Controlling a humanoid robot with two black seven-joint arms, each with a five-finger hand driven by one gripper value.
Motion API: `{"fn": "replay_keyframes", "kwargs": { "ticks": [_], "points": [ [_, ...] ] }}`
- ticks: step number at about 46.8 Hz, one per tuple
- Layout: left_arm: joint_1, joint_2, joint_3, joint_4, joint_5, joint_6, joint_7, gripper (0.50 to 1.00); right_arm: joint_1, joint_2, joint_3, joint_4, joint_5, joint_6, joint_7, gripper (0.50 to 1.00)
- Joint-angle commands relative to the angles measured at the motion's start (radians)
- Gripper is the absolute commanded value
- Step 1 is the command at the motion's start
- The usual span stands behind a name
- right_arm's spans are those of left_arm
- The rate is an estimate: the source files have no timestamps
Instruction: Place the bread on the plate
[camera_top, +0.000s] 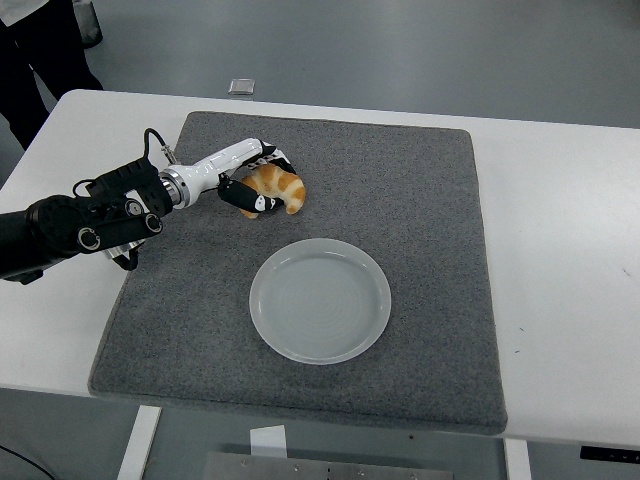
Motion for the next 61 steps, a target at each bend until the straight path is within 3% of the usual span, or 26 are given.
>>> {"fn": "replay_keyframes", "kwargs": {
  "ticks": [1, 21, 35, 46, 61],
  "points": [
    [0.0, 0.001, 0.0, 0.0, 0.0, 0.0, 0.0, 0.5, 0.0, 0.0, 0.0, 0.0, 0.0, 0.002, -0.001, 0.952],
    [-0.003, 0.021, -0.001, -0.009, 0.001, 0.014, -0.002, 0.5, 0.0, 0.0, 0.0, 0.0, 0.0, 0.0, 0.001, 0.952],
    [-0.057, 0.167, 0.002, -0.07, 0.059, 0.02, -0.002, 0.5, 0.0, 0.0, 0.0, 0.0, 0.0, 0.002, 0.001, 0.952],
    [-0.176, 0.245, 0.003, -0.092, 0.099, 0.004, 0.0, 0.5, 0.002, 0.0, 0.0, 0.0, 0.0, 0.002, 0.001, 0.952],
    [-0.36, 0.24, 0.009, -0.115, 0.098, -0.052, 0.013, 0.5, 0.002, 0.0, 0.0, 0.0, 0.0, 0.002, 0.001, 0.952]
  ]
}}
